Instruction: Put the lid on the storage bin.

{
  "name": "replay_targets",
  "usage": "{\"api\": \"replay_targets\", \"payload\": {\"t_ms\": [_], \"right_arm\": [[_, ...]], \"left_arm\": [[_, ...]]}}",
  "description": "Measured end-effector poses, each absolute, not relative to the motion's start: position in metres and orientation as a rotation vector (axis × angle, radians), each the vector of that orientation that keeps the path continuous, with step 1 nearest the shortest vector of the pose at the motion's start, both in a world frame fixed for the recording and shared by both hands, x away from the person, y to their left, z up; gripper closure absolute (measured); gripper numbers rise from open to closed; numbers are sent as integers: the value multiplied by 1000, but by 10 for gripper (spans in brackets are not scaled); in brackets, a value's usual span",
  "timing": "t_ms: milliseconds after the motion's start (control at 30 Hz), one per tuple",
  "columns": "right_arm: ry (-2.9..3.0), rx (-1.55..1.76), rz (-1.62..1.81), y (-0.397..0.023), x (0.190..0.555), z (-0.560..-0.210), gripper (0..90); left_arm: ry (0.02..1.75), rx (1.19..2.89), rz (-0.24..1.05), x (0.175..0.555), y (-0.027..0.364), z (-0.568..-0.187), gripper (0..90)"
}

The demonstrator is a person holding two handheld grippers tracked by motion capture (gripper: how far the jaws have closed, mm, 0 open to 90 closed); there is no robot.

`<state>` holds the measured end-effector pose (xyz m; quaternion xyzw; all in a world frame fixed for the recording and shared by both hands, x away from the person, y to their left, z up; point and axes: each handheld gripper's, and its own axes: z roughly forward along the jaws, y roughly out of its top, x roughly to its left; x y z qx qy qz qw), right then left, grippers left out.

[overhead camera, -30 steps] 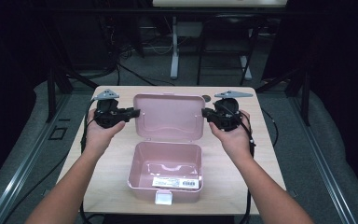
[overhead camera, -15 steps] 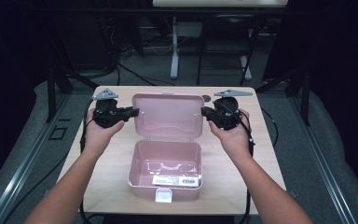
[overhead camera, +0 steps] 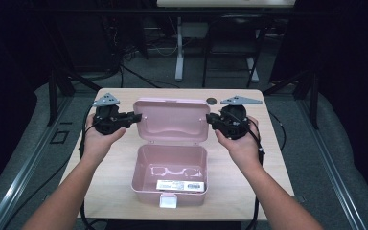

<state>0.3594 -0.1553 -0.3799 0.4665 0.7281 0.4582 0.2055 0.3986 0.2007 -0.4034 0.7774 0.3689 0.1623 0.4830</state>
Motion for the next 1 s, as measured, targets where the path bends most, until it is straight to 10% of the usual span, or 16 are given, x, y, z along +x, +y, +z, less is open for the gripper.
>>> {"api": "replay_targets", "payload": {"t_ms": [1000], "right_arm": [[2072, 1265, 1279, -156, 341, -375, 808]], "left_arm": [[879, 1906, 360, 387, 204, -398, 771]]}}
